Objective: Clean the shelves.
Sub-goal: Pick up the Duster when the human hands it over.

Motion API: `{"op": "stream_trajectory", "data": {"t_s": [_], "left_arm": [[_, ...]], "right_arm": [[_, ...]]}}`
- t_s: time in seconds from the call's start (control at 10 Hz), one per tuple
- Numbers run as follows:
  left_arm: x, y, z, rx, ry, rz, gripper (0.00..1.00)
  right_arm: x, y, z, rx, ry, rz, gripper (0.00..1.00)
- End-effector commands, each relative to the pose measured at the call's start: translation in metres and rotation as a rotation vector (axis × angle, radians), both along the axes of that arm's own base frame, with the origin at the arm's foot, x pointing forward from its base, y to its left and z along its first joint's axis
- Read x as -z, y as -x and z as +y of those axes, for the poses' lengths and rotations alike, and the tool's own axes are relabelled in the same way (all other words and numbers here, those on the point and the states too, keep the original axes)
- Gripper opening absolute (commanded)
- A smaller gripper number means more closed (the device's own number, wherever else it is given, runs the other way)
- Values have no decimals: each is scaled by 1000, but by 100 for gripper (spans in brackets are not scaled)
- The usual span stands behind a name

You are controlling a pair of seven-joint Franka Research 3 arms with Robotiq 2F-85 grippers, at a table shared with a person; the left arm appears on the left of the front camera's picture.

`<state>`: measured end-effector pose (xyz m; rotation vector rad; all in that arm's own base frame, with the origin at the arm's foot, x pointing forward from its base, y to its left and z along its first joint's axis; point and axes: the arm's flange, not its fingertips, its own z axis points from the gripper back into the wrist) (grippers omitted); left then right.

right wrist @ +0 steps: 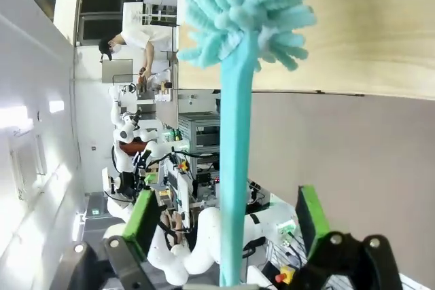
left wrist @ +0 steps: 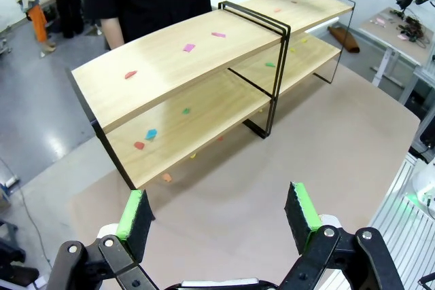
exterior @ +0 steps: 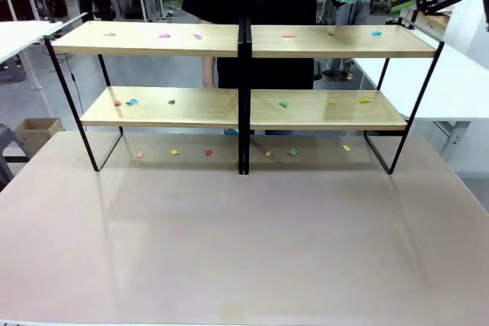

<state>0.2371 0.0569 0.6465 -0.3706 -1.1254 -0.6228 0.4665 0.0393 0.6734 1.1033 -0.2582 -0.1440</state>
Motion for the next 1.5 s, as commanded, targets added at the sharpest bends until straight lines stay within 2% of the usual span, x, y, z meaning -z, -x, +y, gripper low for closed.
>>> {"op": "stream_trajectory", "data": {"t_s": [0.0,0.2,0.3,0.4,0.5,0.7,0.8,0.9,1.0,1.4], "left_arm": [[1,-1,0,6,6,-2,100],[1,-1,0,6,6,-2,100],[1,-1,0,6,6,-2,100],[1,-1,0,6,6,-2,100],[1,-1,0,6,6,-2,100],[1,-1,0,6,6,-2,100],[1,-1,0,6,6,-2,100],[1,-1,0,6,6,-2,100],[1,-1,0,6,6,-2,100],[1,-1,0,6,6,-2,100]], "right_arm": [[-3,-5,1,13,-34,24,100],[-2,-8,2,16,-48,7,100],[-1,-9,3,19,-44,-9,48],[-1,-10,6,10,-41,-3,40],[0,-11,6,8,-44,-1,0],[1,-11,5,3,-53,-2,0],[1,-11,6,-3,-51,0,13],[2,-12,7,-6,-49,0,3],[2,-12,7,-6,-50,-6,0],[4,-7,6,-24,-54,-12,0]]}}
